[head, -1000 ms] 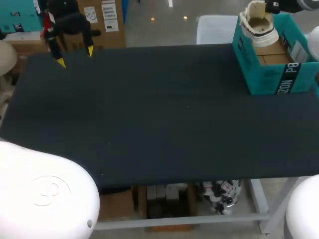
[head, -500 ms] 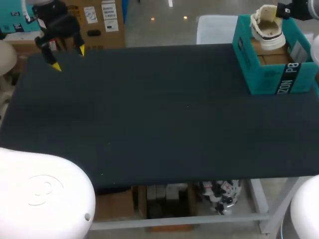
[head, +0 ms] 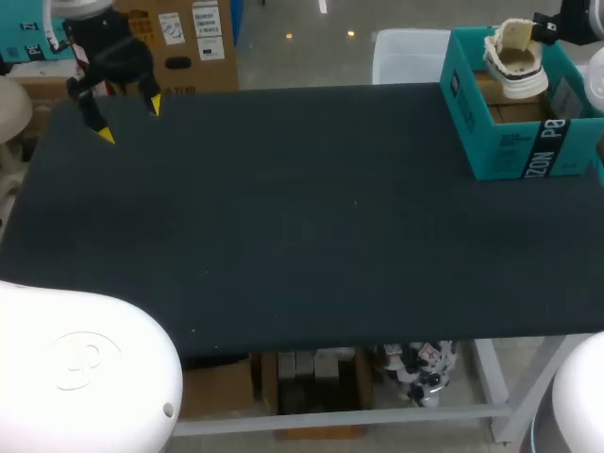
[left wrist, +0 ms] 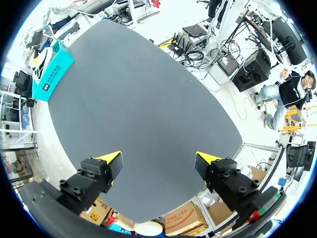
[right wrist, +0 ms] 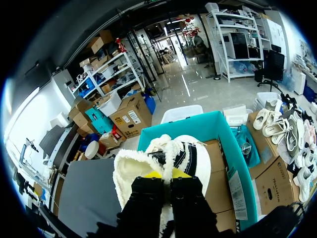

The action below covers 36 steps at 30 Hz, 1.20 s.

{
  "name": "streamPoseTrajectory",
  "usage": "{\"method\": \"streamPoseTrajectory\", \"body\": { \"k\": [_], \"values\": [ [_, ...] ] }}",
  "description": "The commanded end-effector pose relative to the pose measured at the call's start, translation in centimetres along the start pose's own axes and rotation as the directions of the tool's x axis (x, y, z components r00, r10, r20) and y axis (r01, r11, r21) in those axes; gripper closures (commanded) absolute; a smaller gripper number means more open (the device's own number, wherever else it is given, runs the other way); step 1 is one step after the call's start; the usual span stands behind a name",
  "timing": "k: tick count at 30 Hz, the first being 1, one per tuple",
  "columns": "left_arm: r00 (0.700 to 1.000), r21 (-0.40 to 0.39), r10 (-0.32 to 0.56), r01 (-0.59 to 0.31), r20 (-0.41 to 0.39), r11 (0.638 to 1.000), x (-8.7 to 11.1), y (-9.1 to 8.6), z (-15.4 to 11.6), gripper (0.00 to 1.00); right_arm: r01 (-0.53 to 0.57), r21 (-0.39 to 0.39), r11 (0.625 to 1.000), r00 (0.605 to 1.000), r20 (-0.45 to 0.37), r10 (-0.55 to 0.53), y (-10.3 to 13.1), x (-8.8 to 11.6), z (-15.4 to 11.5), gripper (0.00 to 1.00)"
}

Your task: Open the shoe tongue, take the insole out of the shoe, put the insole back into the shoe, and pack the shoe into the shoebox

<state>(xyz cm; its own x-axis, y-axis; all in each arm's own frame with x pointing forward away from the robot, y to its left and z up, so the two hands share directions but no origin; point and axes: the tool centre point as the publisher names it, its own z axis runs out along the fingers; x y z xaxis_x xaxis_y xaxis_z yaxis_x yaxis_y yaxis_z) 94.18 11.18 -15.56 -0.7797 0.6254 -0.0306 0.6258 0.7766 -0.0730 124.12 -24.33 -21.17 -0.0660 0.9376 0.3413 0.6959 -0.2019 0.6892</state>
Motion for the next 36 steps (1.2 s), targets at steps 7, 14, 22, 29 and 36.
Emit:
{"method": "streamPoseTrajectory", "body": {
  "k": [7, 14, 22, 29, 36],
  "values": [
    [1.0, 0.004, 0.012, -0.012, -0.017, 1.0, -0.5, -1.0, 0.6, 0.0, -0.023, 0.055, 0.998, 0.999, -0.024, 0.024, 0.1, -1.5, 1.0, 0.0],
    [0.999, 0.007, 0.03, -0.03, -0.022, 1.0, -0.7, -1.2, 0.6, 0.0, 0.002, 0.111, 0.994, 0.995, 0.095, -0.012, -0.1, 0.0, -0.2, 0.0],
    [0.998, 0.009, 0.059, -0.059, -0.026, 0.998, -0.4, -1.3, 0.2, 0.0, 0.18, 0.141, 0.974, 0.957, 0.206, -0.207, -0.2, 4.7, -5.5, 0.0],
    [0.995, 0.02, 0.082, -0.081, -0.053, 0.997, 0.3, -1.0, -0.2, 0.0, 0.384, 0.219, 0.897, 0.897, 0.141, -0.419, -2.7, 8.9, -8.8, 0.0],
    [0.994, -0.004, 0.068, -0.069, -0.084, 0.998, 1.1, 0.0, -1.0, 0.0, 0.489, 0.352, 0.798, 0.835, 0.077, -0.545, -6.4, 12.7, -10.1, 0.0]
  ]
}}
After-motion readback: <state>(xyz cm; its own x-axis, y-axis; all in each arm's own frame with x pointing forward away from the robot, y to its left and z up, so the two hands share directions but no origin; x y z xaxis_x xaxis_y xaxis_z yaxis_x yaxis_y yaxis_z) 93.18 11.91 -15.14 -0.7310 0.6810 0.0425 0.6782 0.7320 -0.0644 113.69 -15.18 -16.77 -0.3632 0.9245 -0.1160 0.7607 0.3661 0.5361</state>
